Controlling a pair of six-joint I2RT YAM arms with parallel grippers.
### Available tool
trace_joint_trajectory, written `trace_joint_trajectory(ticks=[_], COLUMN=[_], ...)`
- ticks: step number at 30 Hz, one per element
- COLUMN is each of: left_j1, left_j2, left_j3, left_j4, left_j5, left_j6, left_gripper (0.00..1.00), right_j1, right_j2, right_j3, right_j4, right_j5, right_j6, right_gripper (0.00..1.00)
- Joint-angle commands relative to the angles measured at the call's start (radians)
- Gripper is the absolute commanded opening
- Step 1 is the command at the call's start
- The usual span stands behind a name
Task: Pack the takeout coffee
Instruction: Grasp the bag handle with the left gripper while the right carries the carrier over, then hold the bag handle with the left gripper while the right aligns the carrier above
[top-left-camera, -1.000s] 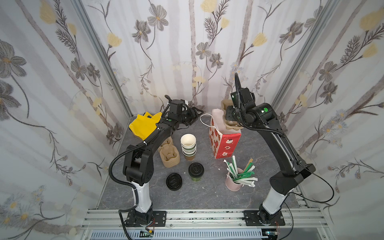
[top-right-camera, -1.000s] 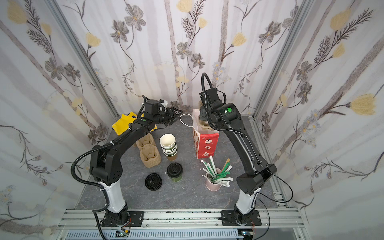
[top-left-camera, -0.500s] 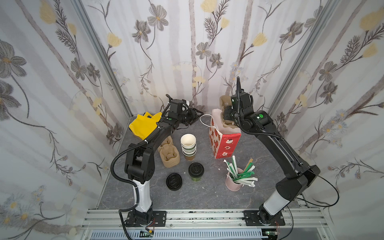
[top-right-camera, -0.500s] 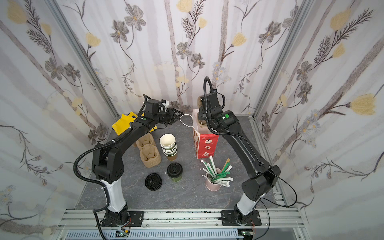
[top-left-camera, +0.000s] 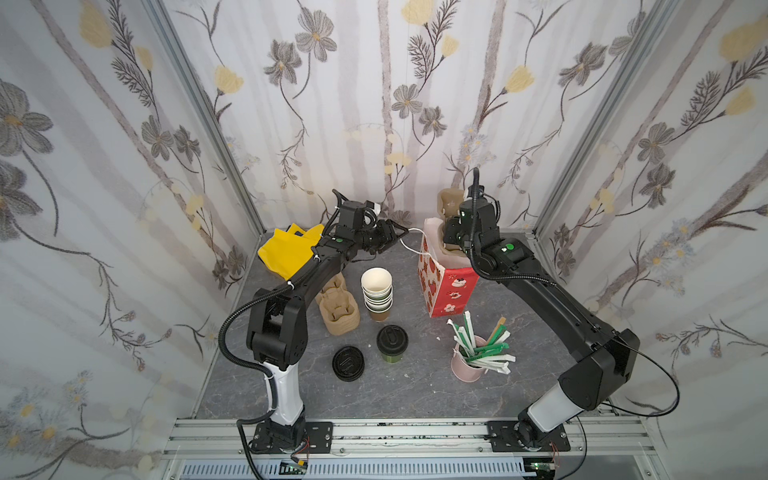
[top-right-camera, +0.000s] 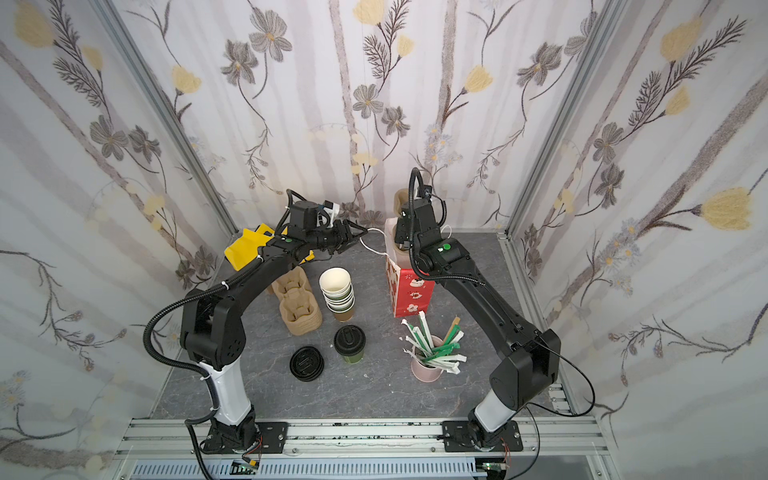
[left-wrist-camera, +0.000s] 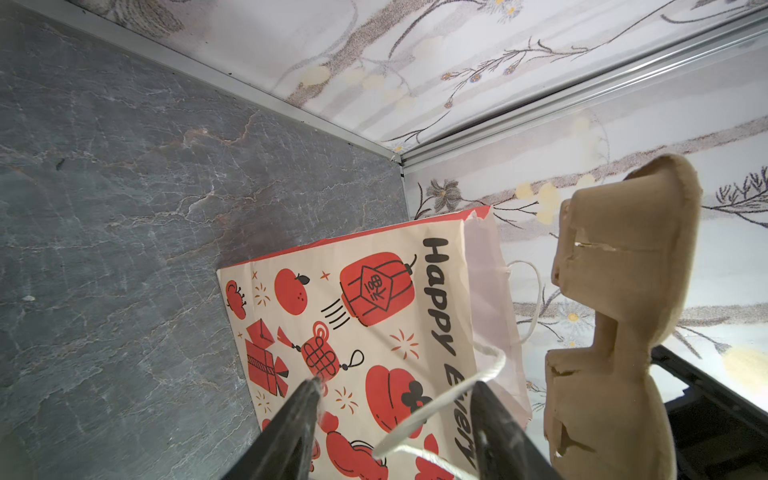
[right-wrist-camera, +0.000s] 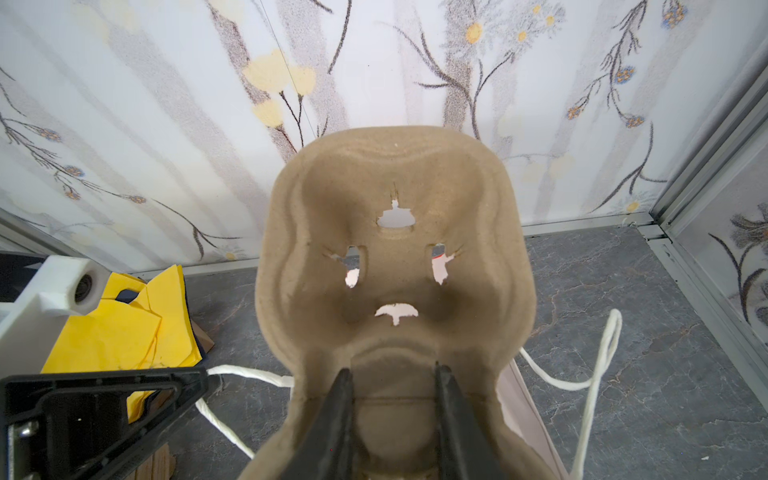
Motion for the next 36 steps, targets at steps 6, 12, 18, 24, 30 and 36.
trace_joint_trajectory(ticks=[6, 12, 18, 24, 30, 36], left_j1=[-0.004, -0.013, -0.013, -0.014, -0.017, -0.021], left_j2=[0.005, 0.025, 0.034, 0.036, 0.047, 0.056], left_j3=[-0.003, 0.010, 0.011, 0.012, 0.013, 0.015], left_j4=[0.013, 0.013, 0.012, 0.013, 0.012, 0.012], left_j5=[0.038, 0.046, 0.048, 0.055, 0.077, 0.093], left_j6=[0.072, 0.071, 0.070, 0.069, 0.058, 0.051], left_gripper=[0.57, 0.54, 0.47, 0.37, 0.30, 0.13], right_j1=[0.001, 0.001, 0.000, 0.001, 0.001, 0.004], right_j2=[0.016, 0.026, 0.020, 0.011, 0.029, 0.041], right_j3=[-0.053, -0.084, -0.137, -0.153, -0.146, -0.176], right_j4=[0.133, 0.135, 0.160, 0.199, 0.215, 0.272], right_j5=[0.038, 0.034, 0.039, 0.035, 0.058, 0.083], right_j6=[-0.038, -0.027, -0.042, -0.050, -0.056, -0.076], right_gripper=[0.27, 0.27, 0.27, 0.27, 0.27, 0.28])
